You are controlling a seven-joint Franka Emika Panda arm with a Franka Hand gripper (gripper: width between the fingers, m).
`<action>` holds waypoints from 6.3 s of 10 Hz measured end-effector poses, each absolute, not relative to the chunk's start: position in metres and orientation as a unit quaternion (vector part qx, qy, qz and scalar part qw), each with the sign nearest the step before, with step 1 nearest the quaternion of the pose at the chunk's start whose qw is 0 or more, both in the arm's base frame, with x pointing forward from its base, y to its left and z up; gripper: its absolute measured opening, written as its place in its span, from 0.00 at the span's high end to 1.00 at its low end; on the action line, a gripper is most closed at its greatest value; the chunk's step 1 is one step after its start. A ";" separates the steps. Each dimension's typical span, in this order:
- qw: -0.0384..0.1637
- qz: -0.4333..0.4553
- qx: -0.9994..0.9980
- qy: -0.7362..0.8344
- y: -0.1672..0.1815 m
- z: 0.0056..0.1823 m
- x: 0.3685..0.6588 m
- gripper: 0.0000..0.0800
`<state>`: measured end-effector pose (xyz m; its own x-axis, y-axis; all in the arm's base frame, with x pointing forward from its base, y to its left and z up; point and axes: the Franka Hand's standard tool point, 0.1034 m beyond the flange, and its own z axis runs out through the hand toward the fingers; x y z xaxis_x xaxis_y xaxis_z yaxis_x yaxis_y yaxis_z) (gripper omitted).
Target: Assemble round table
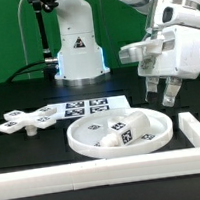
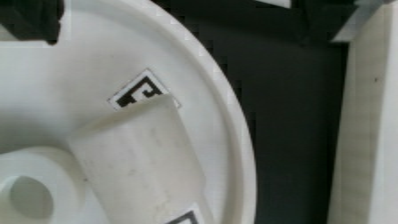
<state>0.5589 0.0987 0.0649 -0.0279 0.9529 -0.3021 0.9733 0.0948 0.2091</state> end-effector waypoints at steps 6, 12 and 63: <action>0.264 -0.134 0.622 0.725 0.082 0.064 0.561 0.19; 0.331 -0.263 0.572 0.703 0.060 0.050 0.564 0.19; 0.271 -0.245 0.742 0.562 0.055 0.122 0.552 0.49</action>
Offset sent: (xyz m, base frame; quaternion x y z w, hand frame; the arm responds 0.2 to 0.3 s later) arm 0.0125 -0.0342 0.0103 0.0048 -0.1873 -0.0927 0.9779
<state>0.5519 0.0552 0.1221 0.2487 0.7008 -0.6685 0.9668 -0.2215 0.1275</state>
